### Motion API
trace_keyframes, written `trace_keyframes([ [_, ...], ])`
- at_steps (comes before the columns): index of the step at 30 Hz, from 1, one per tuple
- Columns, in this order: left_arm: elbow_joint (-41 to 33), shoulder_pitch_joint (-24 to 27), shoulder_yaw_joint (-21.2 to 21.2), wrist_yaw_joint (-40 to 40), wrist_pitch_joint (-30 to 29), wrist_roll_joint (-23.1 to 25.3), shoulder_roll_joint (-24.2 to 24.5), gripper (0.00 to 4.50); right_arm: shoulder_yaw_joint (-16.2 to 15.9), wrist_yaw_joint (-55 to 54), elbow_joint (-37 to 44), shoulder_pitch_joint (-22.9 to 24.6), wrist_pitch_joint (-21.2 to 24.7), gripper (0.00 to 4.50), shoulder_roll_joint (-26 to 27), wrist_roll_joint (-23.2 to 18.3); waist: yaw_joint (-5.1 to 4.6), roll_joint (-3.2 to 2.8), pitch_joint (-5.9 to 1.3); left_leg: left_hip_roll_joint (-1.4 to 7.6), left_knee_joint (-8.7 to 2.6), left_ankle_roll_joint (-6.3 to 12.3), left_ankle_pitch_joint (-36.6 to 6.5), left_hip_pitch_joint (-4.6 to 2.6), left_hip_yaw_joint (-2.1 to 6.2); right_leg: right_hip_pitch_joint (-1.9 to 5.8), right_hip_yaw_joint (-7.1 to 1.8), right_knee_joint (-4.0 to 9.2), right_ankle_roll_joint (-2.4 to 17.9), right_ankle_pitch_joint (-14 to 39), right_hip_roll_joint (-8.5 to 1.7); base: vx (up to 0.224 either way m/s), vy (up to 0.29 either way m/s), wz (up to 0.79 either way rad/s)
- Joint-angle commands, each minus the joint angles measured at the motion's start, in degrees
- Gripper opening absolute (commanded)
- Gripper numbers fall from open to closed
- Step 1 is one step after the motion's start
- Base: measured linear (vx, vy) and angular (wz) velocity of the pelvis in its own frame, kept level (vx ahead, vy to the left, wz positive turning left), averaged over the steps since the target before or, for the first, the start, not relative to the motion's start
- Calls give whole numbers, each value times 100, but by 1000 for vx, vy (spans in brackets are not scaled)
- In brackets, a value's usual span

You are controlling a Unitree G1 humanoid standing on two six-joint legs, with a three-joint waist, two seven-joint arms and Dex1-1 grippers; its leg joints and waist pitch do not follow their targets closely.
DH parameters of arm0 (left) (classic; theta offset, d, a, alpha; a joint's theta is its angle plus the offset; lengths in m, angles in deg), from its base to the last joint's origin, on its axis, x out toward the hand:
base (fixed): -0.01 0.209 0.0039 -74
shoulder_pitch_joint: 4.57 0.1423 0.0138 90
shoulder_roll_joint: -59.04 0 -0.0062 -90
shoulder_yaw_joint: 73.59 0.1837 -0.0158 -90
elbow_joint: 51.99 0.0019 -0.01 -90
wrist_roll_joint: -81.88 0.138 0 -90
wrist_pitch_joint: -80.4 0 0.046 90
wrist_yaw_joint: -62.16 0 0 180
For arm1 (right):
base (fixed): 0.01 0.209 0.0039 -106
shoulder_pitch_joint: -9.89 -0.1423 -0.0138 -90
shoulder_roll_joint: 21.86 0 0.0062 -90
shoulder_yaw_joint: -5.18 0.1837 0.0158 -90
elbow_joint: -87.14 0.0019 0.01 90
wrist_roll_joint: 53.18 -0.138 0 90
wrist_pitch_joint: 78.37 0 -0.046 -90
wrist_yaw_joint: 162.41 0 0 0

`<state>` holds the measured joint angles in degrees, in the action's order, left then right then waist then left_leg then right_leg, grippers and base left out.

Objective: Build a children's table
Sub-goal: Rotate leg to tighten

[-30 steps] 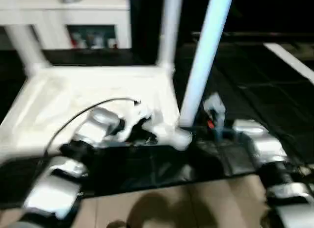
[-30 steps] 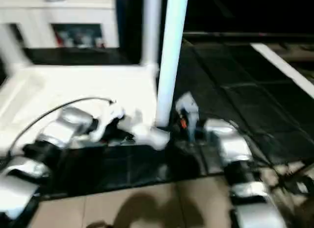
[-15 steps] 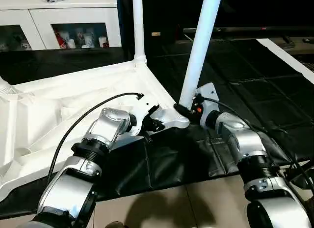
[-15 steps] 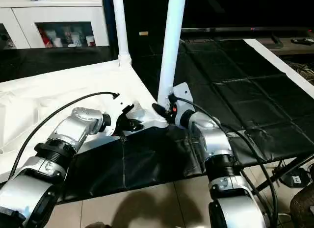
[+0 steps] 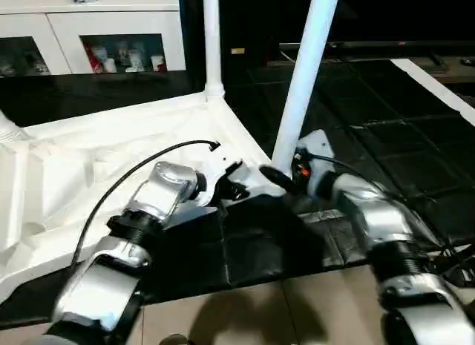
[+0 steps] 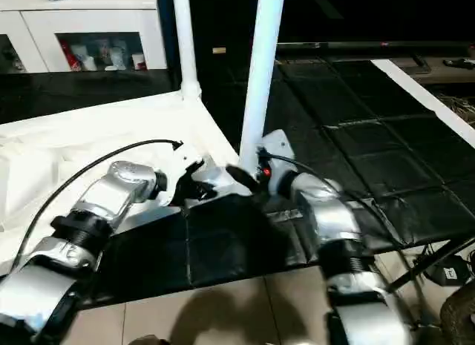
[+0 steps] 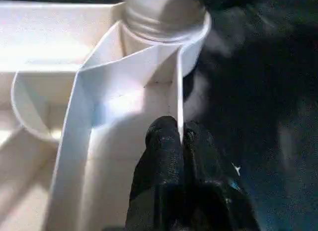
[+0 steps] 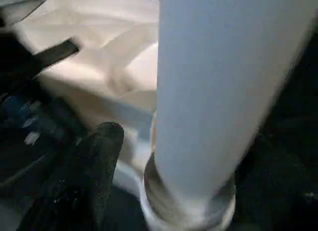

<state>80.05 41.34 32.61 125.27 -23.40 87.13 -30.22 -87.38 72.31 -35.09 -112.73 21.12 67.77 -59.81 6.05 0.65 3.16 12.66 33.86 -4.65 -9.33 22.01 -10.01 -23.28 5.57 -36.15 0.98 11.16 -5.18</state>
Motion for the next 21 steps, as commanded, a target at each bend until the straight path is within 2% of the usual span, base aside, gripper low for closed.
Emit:
trace_keyframes([
  [1, -4, -189, 74, 535, 680, 85, 275, 0, -147, 753, -33, 52, -124, 359, -200, -132, 46, -1, -439, 57, -323, 409, -846, -78, -12, 393, -291, 396, 1315, 233, -313, 0, 0, 0],
  [2, 24, -183, 115, 747, 841, 64, 358, 0, -151, 894, -93, 29, -188, 359, -298, -133, 66, -21, -441, 74, -325, 378, -896, -87, -8, 378, -286, 397, 1324, 268, -323, 0, 0, 0],
  [4, 24, -166, 172, 1120, 983, 2, 479, 0, -183, 1164, -162, -2, -239, 359, -453, -140, 72, -12, -444, 76, -328, 327, -916, -99, -13, 371, -284, 386, 1348, 276, -314, 0, 0, 0],
  [5, 7, -158, 190, 1267, 989, -29, 518, 0, -203, 1281, -175, -10, -237, 359, -509, -147, 87, -23, -447, 92, -327, 300, -907, -117, -19, 356, -288, 372, 1434, 209, -317, 0, 0, 0],
  [8, -26, -149, 320, 1689, 1141, -48, 656, 0, -302, 1715, -172, -35, -209, 359, -672, -169, 157, -33, -462, 95, -311, 330, -851, -118, -19, 353, -288, 329, 1517, 28, -318, 0, 0, 0],
  [9, -14, -155, 388, 1882, 1249, -56, 713, 0, -366, 1935, -160, -53, -198, 359, -737, -189, 189, -12, -456, 98, -311, 353, -852, -123, -24, 350, -289, 336, 1532, 35, -325, 0, 0, 0],
  [12, 6, -169, 513, 2241, 1440, -86, 785, 0, -507, 2364, -145, -113, -158, 359, -799, -267, 231, -12, -455, 99, -312, 364, -895, -119, -27, 352, -292, 340, 1523, 101, -333, 0, 0, 0],
  [15, -15, -145, 572, 2525, 1548, -123, 784, 0, -577, 2591, -283, -242, -225, 359, -745, -266, 253, -5, -445, 109, -329, 269, -1057, -124, -20, 336, -289, 363, 1483, 443, -353, 0, 0, 0],
  [18, -61, -105, 626, 2668, 1596, -109, 783, 0, -610, 2743, -408, -353, -186, 359, -676, -298, 262, 1, -437, 120, -337, 222, -1116, -133, -19, 320, -292, 364, 1482, 555, -352, 0, 0, 0],
  [20, -63, -94, 646, 2680, 1634, -88, 784, 0, -629, 2810, -450, -389, -169, 324, -656, -300, 271, -1, -438, 123, -340, 204, -1108, -128, -14, 325, -295, 363, 1452, 555, -354, 0, 0, 0],
  [21, -56, -88, 656, 2690, 1669, -87, 778, 0, -662, 2915, -484, -422, -141, 324, -645, -335, 276, 34, -444, 116, -336, 216, -1054, -121, -17, 334, -294, 358, 1435, 507, -353, 0, 0, 0],
])
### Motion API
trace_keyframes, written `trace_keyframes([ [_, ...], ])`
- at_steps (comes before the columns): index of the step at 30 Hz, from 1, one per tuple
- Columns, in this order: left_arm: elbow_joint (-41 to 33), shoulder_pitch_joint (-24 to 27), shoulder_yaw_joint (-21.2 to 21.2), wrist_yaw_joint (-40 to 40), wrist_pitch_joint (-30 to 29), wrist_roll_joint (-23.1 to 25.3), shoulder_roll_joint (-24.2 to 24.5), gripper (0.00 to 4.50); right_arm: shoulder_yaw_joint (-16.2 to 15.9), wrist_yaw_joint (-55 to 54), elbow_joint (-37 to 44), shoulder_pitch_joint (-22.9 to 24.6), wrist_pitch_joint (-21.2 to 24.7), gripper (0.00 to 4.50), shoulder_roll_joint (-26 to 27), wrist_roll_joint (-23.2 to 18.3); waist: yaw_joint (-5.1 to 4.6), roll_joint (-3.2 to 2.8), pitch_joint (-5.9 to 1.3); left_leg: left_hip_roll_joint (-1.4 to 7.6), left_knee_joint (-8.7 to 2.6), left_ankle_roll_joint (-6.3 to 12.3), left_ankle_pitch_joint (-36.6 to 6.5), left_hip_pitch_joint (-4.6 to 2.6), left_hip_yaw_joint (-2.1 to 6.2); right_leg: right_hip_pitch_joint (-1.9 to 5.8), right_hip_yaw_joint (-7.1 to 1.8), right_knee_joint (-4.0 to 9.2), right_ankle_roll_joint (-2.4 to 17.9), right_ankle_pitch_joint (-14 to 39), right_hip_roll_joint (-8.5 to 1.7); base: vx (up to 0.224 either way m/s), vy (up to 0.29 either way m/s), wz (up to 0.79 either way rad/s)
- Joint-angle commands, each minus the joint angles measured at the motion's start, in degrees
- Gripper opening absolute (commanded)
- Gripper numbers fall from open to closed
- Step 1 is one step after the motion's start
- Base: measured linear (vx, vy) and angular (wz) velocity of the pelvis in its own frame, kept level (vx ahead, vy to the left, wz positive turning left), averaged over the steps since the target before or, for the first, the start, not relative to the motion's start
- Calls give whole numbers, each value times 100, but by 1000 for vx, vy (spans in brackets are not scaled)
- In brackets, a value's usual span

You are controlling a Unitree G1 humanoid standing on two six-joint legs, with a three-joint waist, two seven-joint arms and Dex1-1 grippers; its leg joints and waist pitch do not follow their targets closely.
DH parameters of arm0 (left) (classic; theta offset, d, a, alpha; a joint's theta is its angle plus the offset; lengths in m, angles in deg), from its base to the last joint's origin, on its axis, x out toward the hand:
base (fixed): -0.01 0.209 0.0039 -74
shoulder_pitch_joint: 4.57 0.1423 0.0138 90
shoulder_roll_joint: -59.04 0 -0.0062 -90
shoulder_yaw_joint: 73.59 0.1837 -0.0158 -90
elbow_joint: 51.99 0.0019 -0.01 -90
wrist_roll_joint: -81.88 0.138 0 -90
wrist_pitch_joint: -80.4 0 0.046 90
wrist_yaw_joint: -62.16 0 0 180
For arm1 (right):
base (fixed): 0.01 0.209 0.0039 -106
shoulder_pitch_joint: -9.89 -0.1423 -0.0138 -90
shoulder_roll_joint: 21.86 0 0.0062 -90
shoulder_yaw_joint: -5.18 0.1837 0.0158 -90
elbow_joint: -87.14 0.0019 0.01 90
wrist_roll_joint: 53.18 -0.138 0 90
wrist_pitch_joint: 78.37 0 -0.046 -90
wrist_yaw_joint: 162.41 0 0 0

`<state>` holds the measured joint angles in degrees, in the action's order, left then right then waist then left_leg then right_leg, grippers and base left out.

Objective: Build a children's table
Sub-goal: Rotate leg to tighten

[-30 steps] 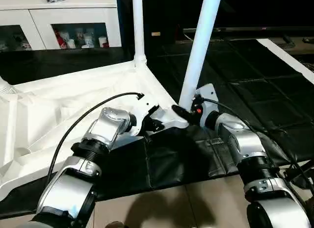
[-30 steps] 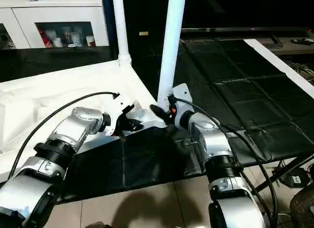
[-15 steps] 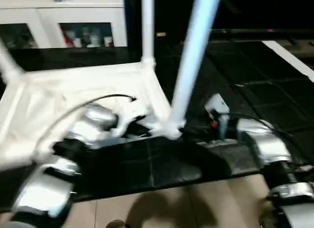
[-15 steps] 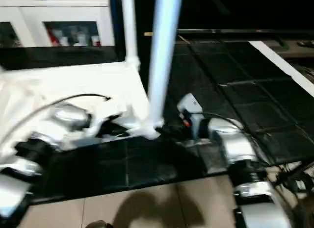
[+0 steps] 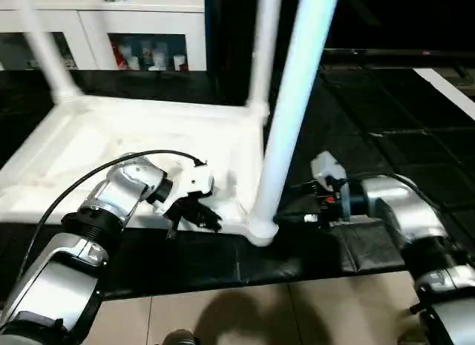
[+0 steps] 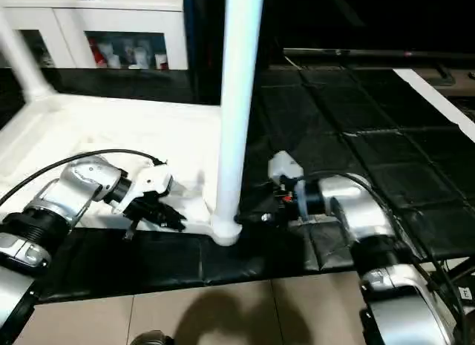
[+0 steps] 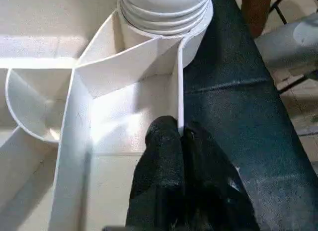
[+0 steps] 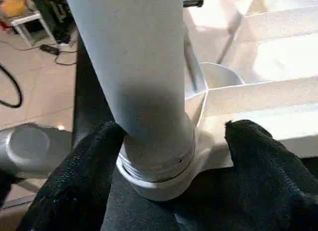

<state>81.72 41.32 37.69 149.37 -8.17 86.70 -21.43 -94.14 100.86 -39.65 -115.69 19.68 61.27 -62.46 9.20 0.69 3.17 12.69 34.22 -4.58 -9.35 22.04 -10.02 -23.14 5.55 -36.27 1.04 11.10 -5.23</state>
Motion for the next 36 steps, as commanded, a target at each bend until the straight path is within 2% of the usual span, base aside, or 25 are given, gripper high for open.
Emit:
trace_keyframes([
  [1, -222, -83, 149, 281, 155, -45, -103, 0, 3, 90, -32, -131, 14, 319, 6, -87, -32, 19, -447, 112, -369, 212, -1030, -123, -14, 319, -290, 358, 1432, 497, -347, 0, 0, 0],
  [3, -213, -79, 157, 284, 183, -49, -101, 0, -22, 238, -6, -138, 135, 290, 32, -183, -34, 28, -450, 109, -363, 248, -967, -117, -18, 320, -291, 358, 1430, 451, -343, 0, 0, 0],
  [6, -187, -71, 156, 294, 224, -34, -108, 0, -44, 382, 17, -135, 215, 273, 89, -255, -18, 11, -453, 117, -360, 281, -928, -122, -17, 306, -288, 353, 1439, 426, -347, 0, 0, 0],
  [7, -177, -68, 156, 306, 240, -27, -107, 0, -42, 420, -2, -139, 204, 251, 128, -278, -9, -1, -454, 121, -362, 265, -964, -128, -17, 300, -289, 358, 1439, 458, -349, 0, 0, 0],
  [13, -140, -80, 172, 273, 277, 1, -114, 0, -97, 515, 41, -103, 251, 211, 200, -310, 7, -5, -454, 119, -373, 180, -1006, -130, -11, 304, -291, 357, 1412, 497, -349, 0, 0, 0],
  [22, -57, -108, 152, 162, 235, 28, -145, 0, -144, 590, -1, -72, 328, 200, 252, -310, 12, -8, -458, 114, -369, 175, -987, -126, -10, 309, -289, 355, 1416, 458, -347, 0, 0, 0],
  [27, 71, -182, -96, -265, -257, -114, -348, 0, -80, 516, 132, 49, 462, 199, 307, -417, 22, 0, -448, 114, -366, 184, -1033, -136, -18, 299, -292, 370, 1421, 568, -349, 0, 0, 0],
  [29, 145, -268, -301, -680, -579, -213, -510, 0, 84, 108, 245, 166, 479, 199, 407, -468, 36, 6, -436, 117, -369, 148, -1099, -156, -27, 283, -302, 389, 1393, 679, -350, 0, 0, 0],
  [31, 190, -383, -586, -1259, -1040, -359, -734, 0, 308, -649, 451, 324, 540, 199, 613, -479, 23, 1, -425, 111, -380, 71, -1173, -144, -10, 288, -302, 395, 1345, 856, -360, 0, 0, 0],
  [33, 193, -490, -844, -1730, -1506, -525, -965, 0, 443, -1342, 749, 483, 868, 199, 837, -469, -25, 23, -431, 95, -400, 8, -1131, -127, 8, 315, -295, 416, 1218, 1023, -360, 0, 0, 0],
  [34, 185, -522, -918, -1889, -1663, -561, -1052, 0, 473, -1580, 824, 532, 959, 199, 929, -445, -36, 11, -435, 91, -399, 2, -1113, -129, 13, 313, -294, 421, 1212, 1017, -366, 0, 0, 0],
  [36, 190, -563, -989, -2123, -1816, -572, -1171, 0, 515, -1916, 849, 567, 1015, 199, 1084, -398, -134, 39, -444, 55, -385, 16, -1015, -95, 9, 338, -289, 430, 1192, 899, -359, 0, 0, 0],
])
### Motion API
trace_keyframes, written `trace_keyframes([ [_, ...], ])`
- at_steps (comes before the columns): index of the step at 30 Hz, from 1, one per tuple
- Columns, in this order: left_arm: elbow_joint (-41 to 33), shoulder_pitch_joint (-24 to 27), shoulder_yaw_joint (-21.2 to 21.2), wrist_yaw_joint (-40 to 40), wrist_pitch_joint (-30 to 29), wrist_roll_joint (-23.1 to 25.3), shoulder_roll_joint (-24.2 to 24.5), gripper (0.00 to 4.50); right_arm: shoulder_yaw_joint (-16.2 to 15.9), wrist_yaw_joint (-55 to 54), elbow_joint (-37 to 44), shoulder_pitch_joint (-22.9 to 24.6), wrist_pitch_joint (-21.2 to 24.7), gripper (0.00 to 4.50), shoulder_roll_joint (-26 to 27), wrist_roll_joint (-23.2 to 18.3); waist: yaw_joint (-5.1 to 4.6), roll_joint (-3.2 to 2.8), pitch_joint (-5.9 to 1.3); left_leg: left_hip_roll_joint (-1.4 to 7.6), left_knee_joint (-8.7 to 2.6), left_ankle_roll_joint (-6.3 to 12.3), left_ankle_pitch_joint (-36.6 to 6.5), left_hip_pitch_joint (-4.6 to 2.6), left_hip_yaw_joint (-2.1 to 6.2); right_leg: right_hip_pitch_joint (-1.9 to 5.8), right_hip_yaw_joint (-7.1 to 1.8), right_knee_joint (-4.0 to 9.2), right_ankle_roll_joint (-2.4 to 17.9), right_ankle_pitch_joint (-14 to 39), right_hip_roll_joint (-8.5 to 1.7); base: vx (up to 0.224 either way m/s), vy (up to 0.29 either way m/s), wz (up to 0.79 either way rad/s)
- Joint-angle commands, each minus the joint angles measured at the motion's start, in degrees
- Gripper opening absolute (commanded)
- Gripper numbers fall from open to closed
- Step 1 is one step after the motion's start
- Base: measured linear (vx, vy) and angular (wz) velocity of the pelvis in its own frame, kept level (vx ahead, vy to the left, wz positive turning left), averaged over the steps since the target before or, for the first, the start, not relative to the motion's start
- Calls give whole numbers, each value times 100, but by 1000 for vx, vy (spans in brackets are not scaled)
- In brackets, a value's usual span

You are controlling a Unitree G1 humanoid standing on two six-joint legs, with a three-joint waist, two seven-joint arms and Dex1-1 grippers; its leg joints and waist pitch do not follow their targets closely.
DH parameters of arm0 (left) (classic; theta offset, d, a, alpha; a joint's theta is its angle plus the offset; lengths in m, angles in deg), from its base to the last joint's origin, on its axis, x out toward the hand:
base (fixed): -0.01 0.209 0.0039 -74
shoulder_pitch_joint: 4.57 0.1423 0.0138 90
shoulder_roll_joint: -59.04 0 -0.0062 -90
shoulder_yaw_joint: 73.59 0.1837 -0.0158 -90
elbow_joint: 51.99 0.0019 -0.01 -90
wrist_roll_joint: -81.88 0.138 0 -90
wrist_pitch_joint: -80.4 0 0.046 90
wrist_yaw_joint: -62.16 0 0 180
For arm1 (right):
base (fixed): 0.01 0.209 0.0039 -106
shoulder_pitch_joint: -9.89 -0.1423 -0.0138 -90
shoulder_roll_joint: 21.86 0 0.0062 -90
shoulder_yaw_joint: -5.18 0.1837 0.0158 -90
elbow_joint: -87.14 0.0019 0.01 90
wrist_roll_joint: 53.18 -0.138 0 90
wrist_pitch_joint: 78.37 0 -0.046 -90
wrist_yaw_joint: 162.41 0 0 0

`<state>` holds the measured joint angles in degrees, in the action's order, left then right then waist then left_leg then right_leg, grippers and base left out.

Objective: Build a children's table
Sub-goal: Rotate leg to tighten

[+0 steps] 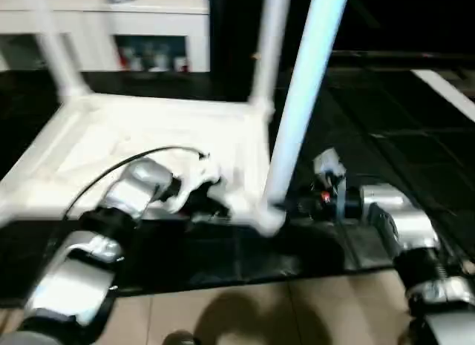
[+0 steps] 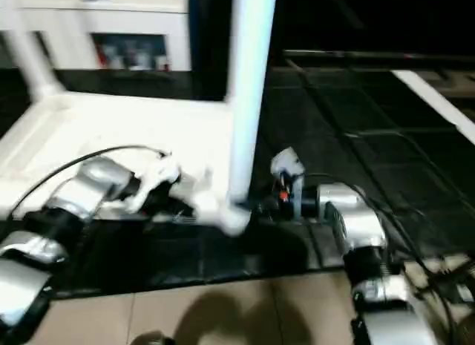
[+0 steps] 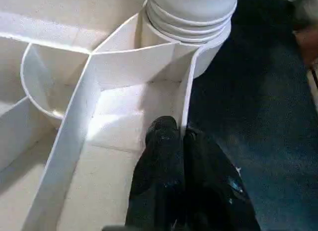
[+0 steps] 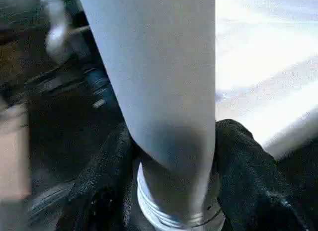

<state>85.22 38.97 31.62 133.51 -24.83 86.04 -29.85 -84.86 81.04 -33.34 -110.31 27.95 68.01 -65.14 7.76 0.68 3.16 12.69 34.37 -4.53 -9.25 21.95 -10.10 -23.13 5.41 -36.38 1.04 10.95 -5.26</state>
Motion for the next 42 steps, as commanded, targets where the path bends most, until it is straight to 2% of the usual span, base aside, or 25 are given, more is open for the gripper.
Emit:
trace_keyframes([
  [1, -161, -351, -421, -684, -246, -503, -405, 0, -383, -139, 224, 46, 214, 199, 510, -100, -5, 44, -451, 46, -393, 32, -974, -76, 12, 349, -277, 434, 1192, 858, -352, 0, 0, 0],
  [4, -34, -494, -588, -1525, -471, -447, -773, 0, -252, -1330, -146, -118, 117, 199, 988, 191, -98, 25, -454, 32, -382, 93, -786, -53, 6, 346, -275, 426, 1230, 612, -335, 0, 0, 0],
  [6, 28, -576, -722, -1932, -588, -456, -980, 0, -121, -2062, -381, -253, 93, 199, 1232, 330, -143, 24, -454, 22, -385, 97, -796, -73, 5, 345, -266, 444, 1264, 635, -326, 0, 0, 0],
  [8, 30, -601, -758, -2103, -621, -432, -1071, 0, -85, -2331, -486, -312, 76, 198, 1331, 389, -173, 28, -457, 30, -386, 137, -716, -71, 5, 348, -270, 425, 1295, 483, -316, 0, 0, 0],
  [9, -55, -561, -647, -2253, -620, -256, -1149, 0, -309, -2431, -473, -277, -170, 198, 1370, 644, -186, 44, -458, 31, -385, 178, -707, -68, 3, 356, -267, 428, 1307, 421, -320, 0, 0, 0],
  [11, -123, -513, -552, -2265, -599, -144, -1133, 0, -407, -2317, -372, -201, -275, 198, 1354, 684, -174, 57, -457, 30, -379, 260, -652, -76, -7, 360, -275, 424, 1314, 293, -317, 0, 0, 0],
  [12, -146, -498, -532, -2276, -591, -114, -1118, 0, -381, -2310, -340, -179, -255, 252, 1364, 654, -166, 49, -452, 27, -380, 326, -624, -71, -7, 365, -277, 418, 1321, 242, -315, 0, 0, 0],
  [14, -163, -472, -504, -2246, -565, -83, -1074, 0, -349, -2236, -302, -150, -254, 265, 1350, 606, -156, 48, -444, 33, -383, 361, -659, -76, -8, 364, -279, 431, 1306, 302, -325, 0, 0, 0],
  [15, -193, -433, -456, -2167, -507, -57, -1004, 0, -317, -2178, -278, -122, -265, 267, 1316, 590, -156, 40, -437, 35, -390, 357, -707, -78, -5, 361, -277, 442, 1287, 391, -325, 0, 0, 0],
  [17, -238, -372, -385, -2029, -402, -14, -897, 0, -298, -2088, -265, -95, -352, 302, 1229, 571, -154, 43, -439, 42, -394, 336, -766, -83, -2, 360, -279, 451, 1262, 469, -333, 0, 0, 0],
  [20, -307, -267, -279, -1772, -215, 41, -741, 0, -258, -1928, -275, -69, -466, 313, 1075, 542, -158, 36, -445, 42, -391, 339, -742, -72, 2, 372, -281, 435, 1279, 343, -328, 0, 0, 0],
  [23, -293, -95, -56, -1164, 233, 155, -381, 0, -185, -1244, -255, -9, -648, 355, 637, 450, -158, 32, -445, 47, -389, 381, -774, -78, -3, 371, -281, 429, 1311, 266, -322, 0, 0, 0],
  [24, -282, -71, -22, -1044, 337, 169, -317, 0, -182, -1081, -257, -7, -652, 357, 534, 430, -159, 4, -439, 52, -391, 385, -843, -81, -5, 362, -283, 438, 1314, 305, -318, 0, 0, 0],
  [25, -277, -60, -7, -991, 384, 174, -289, 0, -181, -1009, -258, -7, -653, 363, 489, 421, -147, 12, -434, 52, -392, 380, -877, -84, -1, 364, -278, 449, 1307, 352, -321, 0, 0, 0],
  [26, -257, -41, 34, -763, 466, 169, -187, 0, -228, -624, -264, -5, -741, 390, 270, 411, -132, 21, -434, 61, -394, 359, -892, -85, 1, 370, -278, 444, 1313, 384, -325, 0, 0, 0],
  [30, -256, -40, 35, -754, 469, 168, -183, 0, -230, -609, -264, -5, -745, 409, 261, 411, -99, 17, -433, 74, -396, 299, -935, -95, -4, 347, -283, 431, 1355, 461, -336, 0, 0, 0],
  [31, -256, -40, 35, -754, 469, 168, -183, 0, -230, -609, -264, -5, -745, 434, 261, 411, -98, 17, -436, 72, -399, 283, -915, -92, -1, 349, -281, 427, 1355, 458, -336, 0, 0, 0],
  [33, -256, -40, 35, -754, 469, 168, -183, 0, -230, -609, -264, -5, -745, 448, 261, 411, -95, 15, -441, 72, -396, 282, -880, -94, -1, 347, -281, 415, 1371, 389, -332, 0, 0, 0],
  [42, -256, -40, 35, -754, 469, 168, -183, 0, -230, -609, -264, -5, -745, 448, 261, 411, -90, 18, -439, 67, -396, 283, -897, -90, -2, 347, -281, 425, 1357, 428, -333, 0, 0, 0],
])
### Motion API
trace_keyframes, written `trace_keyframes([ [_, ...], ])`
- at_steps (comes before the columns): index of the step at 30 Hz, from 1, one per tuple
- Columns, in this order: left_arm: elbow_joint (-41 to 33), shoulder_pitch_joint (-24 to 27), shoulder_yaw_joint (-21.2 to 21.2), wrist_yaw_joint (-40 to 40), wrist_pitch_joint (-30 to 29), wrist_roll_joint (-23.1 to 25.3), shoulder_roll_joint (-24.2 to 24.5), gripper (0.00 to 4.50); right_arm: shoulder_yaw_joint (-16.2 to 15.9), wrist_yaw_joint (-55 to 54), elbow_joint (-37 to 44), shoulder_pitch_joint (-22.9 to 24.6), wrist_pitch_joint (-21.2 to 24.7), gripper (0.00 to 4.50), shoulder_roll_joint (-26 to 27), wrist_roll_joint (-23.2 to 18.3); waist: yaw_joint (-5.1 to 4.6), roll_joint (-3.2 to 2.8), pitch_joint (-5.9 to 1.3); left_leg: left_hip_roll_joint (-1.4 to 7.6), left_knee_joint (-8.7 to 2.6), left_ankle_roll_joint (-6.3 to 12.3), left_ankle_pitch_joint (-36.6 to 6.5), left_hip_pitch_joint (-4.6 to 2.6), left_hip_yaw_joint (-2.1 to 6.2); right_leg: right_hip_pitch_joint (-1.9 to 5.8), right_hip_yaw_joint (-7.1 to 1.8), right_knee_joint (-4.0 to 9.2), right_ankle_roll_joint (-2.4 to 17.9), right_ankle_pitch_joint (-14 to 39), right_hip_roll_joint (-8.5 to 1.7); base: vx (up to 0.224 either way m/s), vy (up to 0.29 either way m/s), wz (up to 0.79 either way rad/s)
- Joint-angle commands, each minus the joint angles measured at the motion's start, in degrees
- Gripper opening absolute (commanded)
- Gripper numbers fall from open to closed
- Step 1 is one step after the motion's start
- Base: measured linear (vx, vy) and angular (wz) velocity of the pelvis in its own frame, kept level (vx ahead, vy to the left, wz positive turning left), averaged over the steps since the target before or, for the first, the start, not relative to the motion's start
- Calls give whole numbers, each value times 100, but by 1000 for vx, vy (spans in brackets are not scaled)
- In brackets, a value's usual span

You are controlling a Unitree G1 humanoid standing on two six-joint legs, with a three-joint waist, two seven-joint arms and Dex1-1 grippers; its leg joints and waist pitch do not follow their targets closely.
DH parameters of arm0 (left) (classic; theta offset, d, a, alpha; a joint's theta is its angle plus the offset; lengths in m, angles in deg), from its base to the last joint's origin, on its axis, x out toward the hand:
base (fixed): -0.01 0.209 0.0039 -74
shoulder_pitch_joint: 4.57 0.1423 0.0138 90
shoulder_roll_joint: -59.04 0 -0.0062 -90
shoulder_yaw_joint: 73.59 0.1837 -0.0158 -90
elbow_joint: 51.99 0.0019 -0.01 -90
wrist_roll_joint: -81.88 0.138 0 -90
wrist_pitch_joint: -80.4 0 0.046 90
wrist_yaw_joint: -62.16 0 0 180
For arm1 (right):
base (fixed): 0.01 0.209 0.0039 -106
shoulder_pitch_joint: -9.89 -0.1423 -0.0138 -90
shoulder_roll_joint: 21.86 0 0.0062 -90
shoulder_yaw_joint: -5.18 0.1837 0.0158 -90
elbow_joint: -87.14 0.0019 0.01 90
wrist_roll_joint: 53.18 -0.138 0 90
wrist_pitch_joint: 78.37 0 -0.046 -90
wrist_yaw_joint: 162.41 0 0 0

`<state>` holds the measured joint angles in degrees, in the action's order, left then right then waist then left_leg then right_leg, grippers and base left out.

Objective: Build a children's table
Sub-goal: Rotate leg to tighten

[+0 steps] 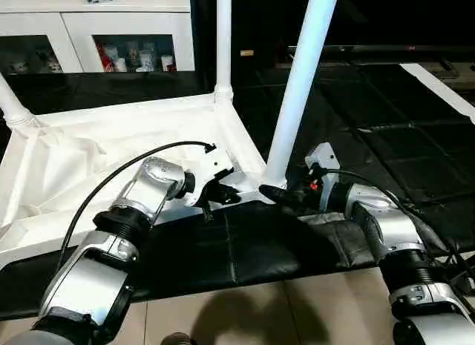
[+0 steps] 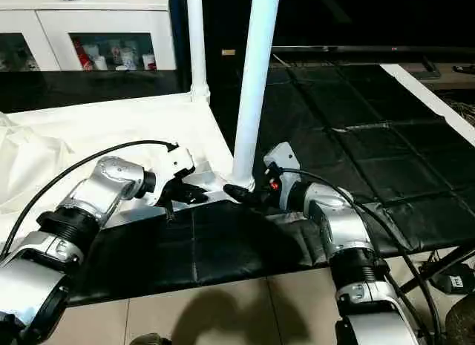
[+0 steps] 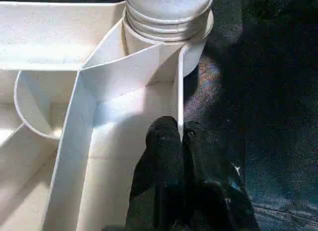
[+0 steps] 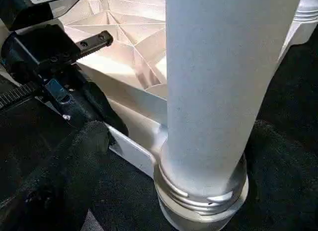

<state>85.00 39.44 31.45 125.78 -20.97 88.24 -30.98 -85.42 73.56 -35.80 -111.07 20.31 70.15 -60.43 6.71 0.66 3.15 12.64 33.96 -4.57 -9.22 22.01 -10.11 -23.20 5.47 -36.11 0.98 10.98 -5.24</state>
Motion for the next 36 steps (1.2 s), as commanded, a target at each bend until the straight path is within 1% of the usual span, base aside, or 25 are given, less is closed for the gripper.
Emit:
trace_keyframes([
  [1, -234, -88, 52, 19, 83, -52, -70, 0, -174, 139, -18, 71, 20, 448, 47, -60, 16, 21, -438, 73, -354, 285, -904, -99, -2, 352, -288, 400, 1361, 431, -337, 0, 0, 0],
  [14, -234, -88, 52, 19, 83, -52, -70, 0, -174, 139, -18, 71, 20, 448, 47, -60, 15, 21, -433, 74, -360, 268, -933, -98, 0, 349, -288, 405, 1343, 478, -337, 0, 0, 0],
  [15, -210, -81, 97, 236, 283, -57, 14, 0, -232, 468, -57, 59, -64, 448, -118, -71, 17, 16, -435, 71, -358, 268, -927, -93, 1, 354, -288, 404, 1339, 482, -341, 0, 0, 0],
  [16, -206, -80, 104, 269, 314, -58, 27, 0, -241, 518, -63, 57, -77, 448, -143, -73, 33, 22, -438, 70, -354, 288, -950, -94, -4, 364, -283, 418, 1318, 514, -336, 0, 0, 0],
  [17, -271, -36, 298, 906, 624, -42, 258, 0, -425, 1228, -239, -139, -206, 448, -371, -56, 43, 64, -440, 71, -351, 322, -950, -84, -3, 368, -275, 423, 1323, 535, -342, 0, 0, 0],
  [18, -326, 0, 442, 1367, 848, -28, 428, 0, -555, 1727, -363, -280, -285, 448, -526, -45, 59, 34, -451, 76, -337, 361, -950, -76, -5, 376, -271, 402, 1356, 511, -334, 0, 0, 0],
  [19, -326, 0, 442, 1367, 848, -28, 428, 0, -555, 1727, -363, -280, -285, 448, -526, -45, 49, 28, -437, 86, -339, 374, -931, -65, -13, 365, -278, 394, 1361, 465, -331, 0, 0, 0],
  [20, -371, 28, 540, 1676, 980, -18, 542, 0, -637, 2042, -436, -370, -334, 448, -624, -39, 61, 24, -435, 91, -338, 386, -943, -72, -6, 360, -271, 388, 1395, 417, -333, 0, 0, 0],
  [21, -408, 57, 589, 1824, 1023, -15, 603, 0, -673, 2177, -459, -404, -359, 448, -669, -33, 72, 10, -431, 100, -337, 391, -978, -87, -14, 334, -274, 388, 1409, 451, -337, 0, 0, 0],
  [22, -411, 62, 590, 1829, 1025, -16, 606, 0, -675, 2185, -456, -402, -363, 448, -676, -33, 79, 10, -427, 106, -344, 381, -997, -91, -14, 333, -275, 390, 1409, 493, -337, 0, 0, 0],
  [23, -411, 63, 590, 1830, 1025, -16, 607, 0, -675, 2186, -455, -401, -363, 448, -677, -33, 120, 1, -429, 120, -349, 339, -1010, -111, -11, 322, -277, 388, 1416, 555, -344, 0, 0, 0],
  [24, -422, 74, 594, 1848, 1027, -20, 614, 0, -676, 2197, -451, -400, -362, 448, -683, -34, 150, -4, -425, 132, -355, 296, -1054, -138, -17, 295, -284, 390, 1432, 587, -341, 0, 0, 0],
  [27, -449, 99, 620, 1917, 1071, -30, 640, 0, -692, 2254, -465, -406, -381, 448, -695, -43, 193, 3, -424, 134, -369, 198, -1167, -148, -10, 293, -287, 382, 1438, 648, -344, 0, 0, 0],
  [29, -512, 161, 712, 2090, 1201, -17, 724, 0, -738, 2376, -501, -432, -440, 448, -708, -63, 202, 10, -429, 122, -369, 185, -1170, -130, -4, 311, -289, 382, 1396, 681, -356, 0, 0, 0],
  [30, -529, 179, 734, 2146, 1239, -19, 749, 0, -751, 2408, -529, -446, -465, 448, -708, -69, 202, 25, -434, 124, -368, 193, -1142, -120, -2, 319, -289, 377, 1375, 683, -370, 0, 0, 0],
  [32, -577, 217, 758, 2240, 1268, -41, 787, 0, -754, 2502, -584, -482, -467, 448, -692, -120, 192, 18, -436, 114, -358, 216, -1095, -111, -11, 316, -291, 378, 1380, 649, -362, 0, 0, 0],
  [35, -601, 232, 757, 2274, 1275, -53, 795, 0, -738, 2569, -635, -518, -454, 448, -678, -153, 198, 11, -431, 123, -363, 215, -1099, -121, -10, 308, -287, 380, 1384, 668, -354, 0, 0, 0],
  [36, -615, 241, 752, 2299, 1284, -55, 797, 0, -727, 2617, -670, -542, -445, 432, -670, -176, 196, 11, -433, 120, -363, 207, -1128, -120, -10, 307, -285, 379, 1382, 714, -351, 0, 0, 0],
])
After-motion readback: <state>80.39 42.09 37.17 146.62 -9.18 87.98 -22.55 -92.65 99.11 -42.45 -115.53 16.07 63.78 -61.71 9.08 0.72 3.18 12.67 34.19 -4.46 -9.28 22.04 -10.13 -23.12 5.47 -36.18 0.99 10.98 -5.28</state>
